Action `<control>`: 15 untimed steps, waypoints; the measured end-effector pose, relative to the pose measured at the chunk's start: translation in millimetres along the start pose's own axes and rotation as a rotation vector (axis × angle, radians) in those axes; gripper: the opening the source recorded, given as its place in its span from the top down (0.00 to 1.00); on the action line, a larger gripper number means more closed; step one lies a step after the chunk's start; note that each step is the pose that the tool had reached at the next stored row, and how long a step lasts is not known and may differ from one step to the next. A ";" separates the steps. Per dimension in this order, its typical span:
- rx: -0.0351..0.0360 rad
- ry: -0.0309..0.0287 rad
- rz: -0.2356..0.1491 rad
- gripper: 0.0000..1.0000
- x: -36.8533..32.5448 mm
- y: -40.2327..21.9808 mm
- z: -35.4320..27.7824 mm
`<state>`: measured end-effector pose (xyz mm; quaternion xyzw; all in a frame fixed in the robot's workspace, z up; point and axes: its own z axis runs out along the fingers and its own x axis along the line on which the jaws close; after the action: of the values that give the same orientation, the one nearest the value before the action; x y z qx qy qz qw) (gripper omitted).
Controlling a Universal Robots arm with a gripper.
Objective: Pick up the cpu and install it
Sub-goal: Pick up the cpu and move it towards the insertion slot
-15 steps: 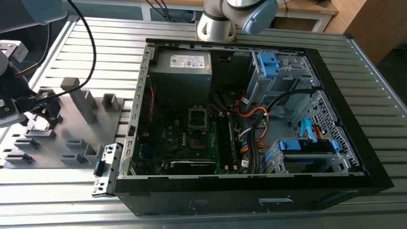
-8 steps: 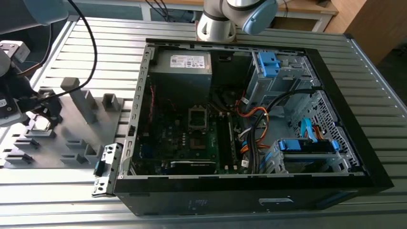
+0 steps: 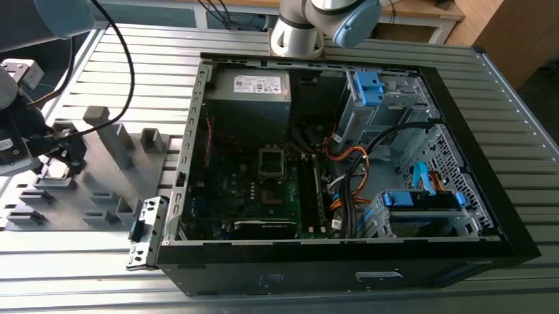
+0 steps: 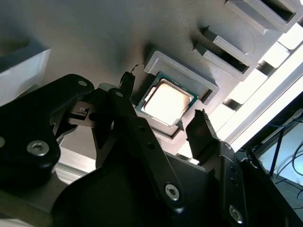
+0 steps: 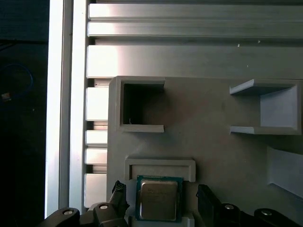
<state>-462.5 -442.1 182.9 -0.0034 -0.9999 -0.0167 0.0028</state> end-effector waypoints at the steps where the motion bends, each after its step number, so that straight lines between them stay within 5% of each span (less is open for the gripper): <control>1: -0.0001 -0.0001 0.000 0.29 0.0 0.0 0.1; 15: -0.0002 -0.0003 0.000 0.38 0.0 0.0 0.4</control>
<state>-462.5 -442.0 182.5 -0.0035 -0.9998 -0.0168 0.0026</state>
